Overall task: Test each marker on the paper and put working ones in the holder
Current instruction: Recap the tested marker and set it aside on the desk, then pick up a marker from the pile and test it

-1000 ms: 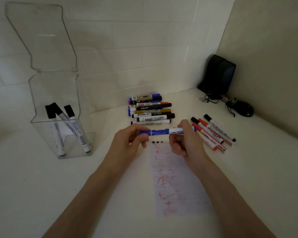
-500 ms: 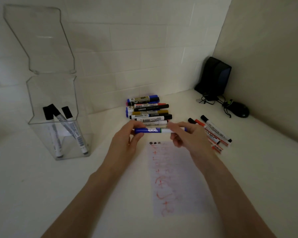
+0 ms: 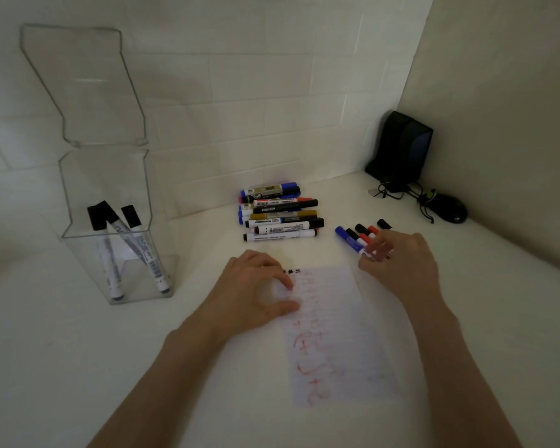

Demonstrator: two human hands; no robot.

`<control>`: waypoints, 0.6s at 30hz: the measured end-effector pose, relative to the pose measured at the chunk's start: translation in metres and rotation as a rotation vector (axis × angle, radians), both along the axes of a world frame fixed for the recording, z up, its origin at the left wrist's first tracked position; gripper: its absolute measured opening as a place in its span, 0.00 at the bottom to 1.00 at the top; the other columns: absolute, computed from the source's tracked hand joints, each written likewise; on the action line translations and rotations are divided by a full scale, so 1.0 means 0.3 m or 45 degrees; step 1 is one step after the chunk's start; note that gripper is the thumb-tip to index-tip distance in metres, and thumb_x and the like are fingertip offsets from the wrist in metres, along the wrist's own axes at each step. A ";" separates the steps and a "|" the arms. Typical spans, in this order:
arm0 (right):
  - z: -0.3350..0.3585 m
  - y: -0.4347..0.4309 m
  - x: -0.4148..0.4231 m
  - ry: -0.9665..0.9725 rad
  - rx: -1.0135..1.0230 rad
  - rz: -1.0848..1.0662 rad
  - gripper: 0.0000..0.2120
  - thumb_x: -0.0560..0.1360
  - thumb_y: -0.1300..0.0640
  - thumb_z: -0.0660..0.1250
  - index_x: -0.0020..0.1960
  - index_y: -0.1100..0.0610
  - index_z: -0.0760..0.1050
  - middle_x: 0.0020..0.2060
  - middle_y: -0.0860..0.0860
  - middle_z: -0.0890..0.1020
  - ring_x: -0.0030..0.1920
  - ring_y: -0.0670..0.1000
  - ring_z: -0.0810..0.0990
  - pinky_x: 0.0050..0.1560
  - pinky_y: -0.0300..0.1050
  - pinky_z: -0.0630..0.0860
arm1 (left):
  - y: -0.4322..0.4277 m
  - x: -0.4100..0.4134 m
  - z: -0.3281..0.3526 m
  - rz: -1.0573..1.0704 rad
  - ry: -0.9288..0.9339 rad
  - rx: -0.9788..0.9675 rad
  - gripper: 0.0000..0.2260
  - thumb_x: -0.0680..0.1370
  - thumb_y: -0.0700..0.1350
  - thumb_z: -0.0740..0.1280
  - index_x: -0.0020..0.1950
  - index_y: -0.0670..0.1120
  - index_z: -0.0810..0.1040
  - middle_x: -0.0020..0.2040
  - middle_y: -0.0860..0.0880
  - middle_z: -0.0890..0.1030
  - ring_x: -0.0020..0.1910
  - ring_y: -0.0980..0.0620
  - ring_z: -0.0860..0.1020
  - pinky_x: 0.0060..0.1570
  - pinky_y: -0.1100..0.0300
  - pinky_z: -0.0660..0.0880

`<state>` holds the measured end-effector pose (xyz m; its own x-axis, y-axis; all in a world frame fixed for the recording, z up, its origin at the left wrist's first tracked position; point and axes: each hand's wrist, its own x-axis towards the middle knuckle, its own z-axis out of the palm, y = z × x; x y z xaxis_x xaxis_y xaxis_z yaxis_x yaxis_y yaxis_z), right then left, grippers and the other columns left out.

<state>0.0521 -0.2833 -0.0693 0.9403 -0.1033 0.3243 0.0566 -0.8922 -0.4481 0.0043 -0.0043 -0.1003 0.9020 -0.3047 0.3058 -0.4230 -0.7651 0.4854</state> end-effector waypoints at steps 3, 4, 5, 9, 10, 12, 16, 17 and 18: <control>-0.003 -0.013 0.009 0.051 -0.052 -0.081 0.12 0.71 0.51 0.79 0.51 0.52 0.82 0.45 0.52 0.81 0.51 0.52 0.69 0.51 0.49 0.72 | 0.014 -0.005 0.012 0.012 -0.007 0.021 0.18 0.69 0.68 0.71 0.52 0.60 0.82 0.55 0.63 0.76 0.61 0.61 0.70 0.64 0.56 0.65; -0.008 -0.017 0.012 0.068 -0.070 -0.106 0.14 0.71 0.51 0.79 0.54 0.53 0.82 0.47 0.52 0.80 0.51 0.52 0.68 0.50 0.48 0.71 | 0.015 -0.009 0.018 0.011 0.009 0.028 0.17 0.70 0.68 0.71 0.52 0.59 0.82 0.56 0.62 0.76 0.61 0.60 0.70 0.64 0.56 0.65; -0.012 -0.017 0.014 0.068 -0.071 -0.119 0.17 0.70 0.51 0.79 0.56 0.53 0.81 0.47 0.52 0.78 0.51 0.51 0.68 0.50 0.47 0.69 | 0.012 -0.014 0.025 0.012 0.016 0.022 0.17 0.70 0.67 0.71 0.53 0.59 0.82 0.56 0.62 0.76 0.61 0.60 0.70 0.64 0.56 0.65; -0.021 0.020 0.017 -0.059 -0.018 -0.037 0.19 0.71 0.54 0.77 0.60 0.54 0.79 0.48 0.50 0.71 0.51 0.50 0.67 0.51 0.46 0.66 | -0.003 0.009 0.043 0.220 -0.165 -0.137 0.10 0.78 0.54 0.69 0.58 0.55 0.81 0.58 0.57 0.79 0.60 0.57 0.73 0.63 0.57 0.67; -0.020 0.038 0.017 -0.123 -0.012 -0.011 0.18 0.71 0.54 0.76 0.59 0.54 0.80 0.48 0.50 0.71 0.50 0.50 0.67 0.51 0.46 0.67 | -0.004 0.032 0.045 0.326 -0.239 -0.104 0.10 0.79 0.49 0.69 0.60 0.53 0.80 0.59 0.54 0.80 0.59 0.53 0.75 0.61 0.55 0.69; -0.024 0.069 0.015 -0.219 0.002 0.044 0.16 0.71 0.56 0.75 0.58 0.55 0.80 0.48 0.51 0.75 0.49 0.50 0.69 0.50 0.47 0.68 | -0.007 0.092 0.045 0.499 -0.332 0.023 0.14 0.78 0.43 0.70 0.63 0.48 0.79 0.58 0.48 0.80 0.56 0.45 0.76 0.56 0.51 0.71; -0.042 0.099 0.011 -0.266 -0.008 0.101 0.13 0.74 0.55 0.73 0.58 0.54 0.80 0.49 0.51 0.76 0.50 0.51 0.73 0.51 0.45 0.67 | -0.040 0.193 0.045 0.665 -0.349 0.181 0.14 0.77 0.44 0.71 0.62 0.46 0.79 0.58 0.46 0.79 0.56 0.42 0.75 0.54 0.50 0.69; -0.047 0.101 0.012 -0.283 -0.008 0.108 0.13 0.74 0.55 0.73 0.58 0.54 0.80 0.48 0.51 0.76 0.49 0.51 0.73 0.51 0.44 0.67 | -0.044 0.209 0.040 0.687 -0.365 0.210 0.12 0.77 0.45 0.71 0.59 0.47 0.80 0.56 0.46 0.80 0.55 0.43 0.75 0.54 0.50 0.67; -0.050 0.104 0.014 -0.306 -0.007 0.115 0.12 0.74 0.56 0.73 0.57 0.55 0.81 0.48 0.51 0.77 0.49 0.51 0.74 0.50 0.44 0.67 | -0.045 0.221 0.036 0.703 -0.395 0.231 0.10 0.76 0.45 0.72 0.56 0.47 0.80 0.53 0.47 0.80 0.53 0.44 0.75 0.52 0.51 0.66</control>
<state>0.0564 -0.2520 -0.0843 0.8416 -0.0202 0.5398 0.2404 -0.8809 -0.4077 0.0707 -0.0179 -0.0894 0.8189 0.1062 0.5641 -0.0446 -0.9680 0.2469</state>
